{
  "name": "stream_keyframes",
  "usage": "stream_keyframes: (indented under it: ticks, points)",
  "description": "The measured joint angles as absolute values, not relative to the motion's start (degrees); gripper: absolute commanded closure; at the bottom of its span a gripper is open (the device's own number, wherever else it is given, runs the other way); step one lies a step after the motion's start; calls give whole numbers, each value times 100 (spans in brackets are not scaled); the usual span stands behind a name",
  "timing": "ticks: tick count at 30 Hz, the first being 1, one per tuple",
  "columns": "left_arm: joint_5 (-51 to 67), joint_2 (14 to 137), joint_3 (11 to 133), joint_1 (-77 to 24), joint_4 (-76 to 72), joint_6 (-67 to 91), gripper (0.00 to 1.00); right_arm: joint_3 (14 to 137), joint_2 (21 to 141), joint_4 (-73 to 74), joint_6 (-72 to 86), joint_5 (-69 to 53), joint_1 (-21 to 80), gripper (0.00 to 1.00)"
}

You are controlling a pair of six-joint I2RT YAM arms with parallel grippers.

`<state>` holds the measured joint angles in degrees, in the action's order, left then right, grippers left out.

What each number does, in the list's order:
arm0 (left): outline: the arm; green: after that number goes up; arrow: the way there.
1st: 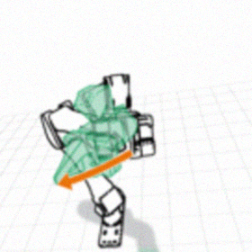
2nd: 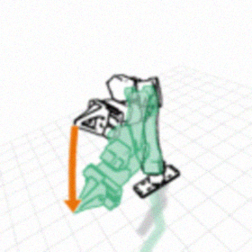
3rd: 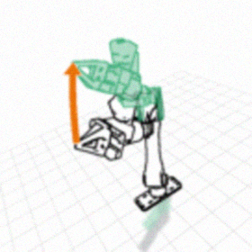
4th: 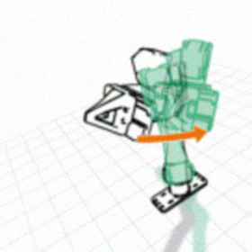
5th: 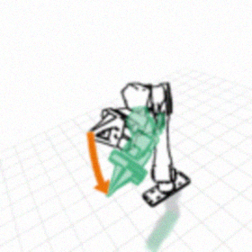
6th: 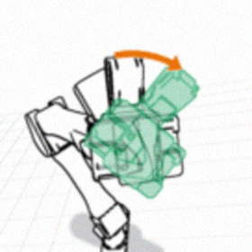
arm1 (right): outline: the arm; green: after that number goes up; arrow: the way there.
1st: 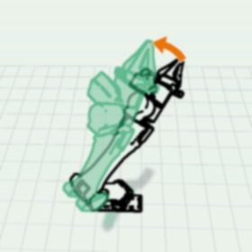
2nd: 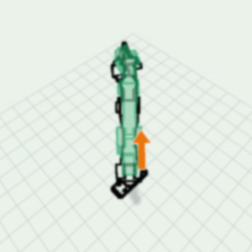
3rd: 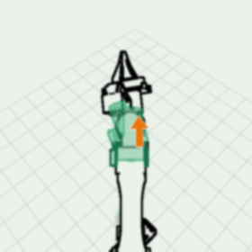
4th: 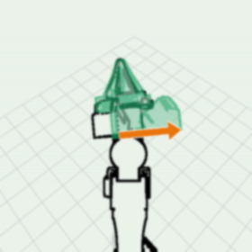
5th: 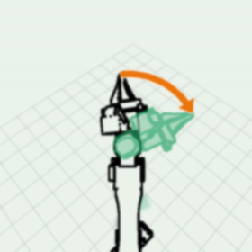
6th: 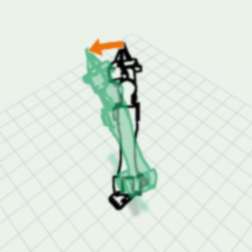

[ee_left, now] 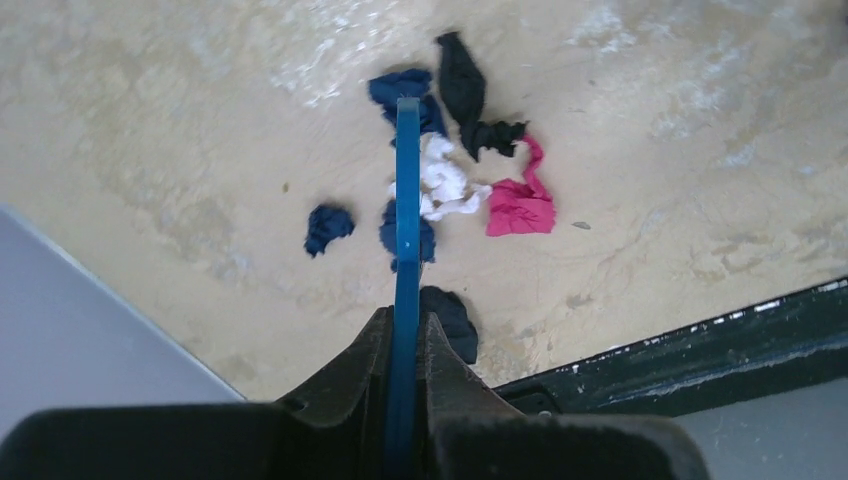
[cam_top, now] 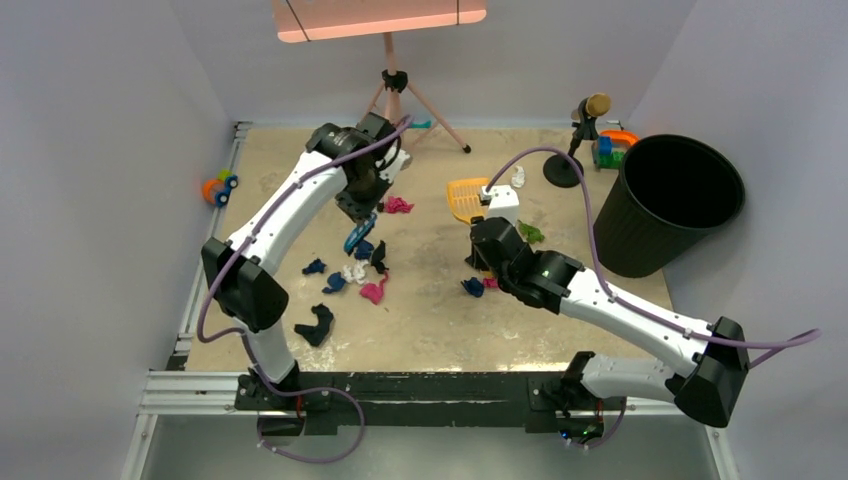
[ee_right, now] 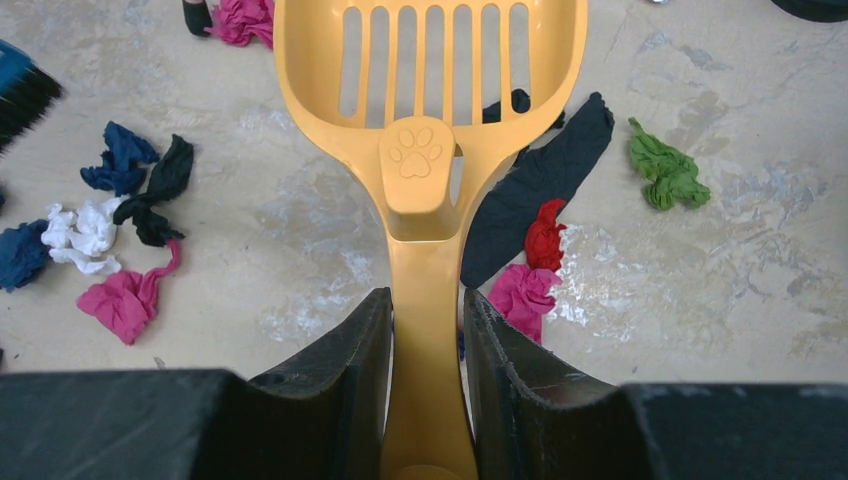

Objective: Sweep away the paper scraps from the table

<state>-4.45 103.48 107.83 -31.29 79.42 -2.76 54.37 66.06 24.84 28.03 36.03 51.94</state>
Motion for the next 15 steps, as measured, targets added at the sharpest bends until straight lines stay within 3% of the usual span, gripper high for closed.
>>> stream_keyframes:
  ticks: [3,10,15]
  points:
    - [-1022,10132,10781,-3076,8060,364,100,5358,6543,2488,2823,3570,5194,100]
    - [-2799,9091,9526,-3028,8340,2554,100,5223,6510,2436,2864,3444,5194,100]
    - [-3218,8392,8868,-3000,8777,4185,100,5181,6510,2362,2871,3356,5194,100]
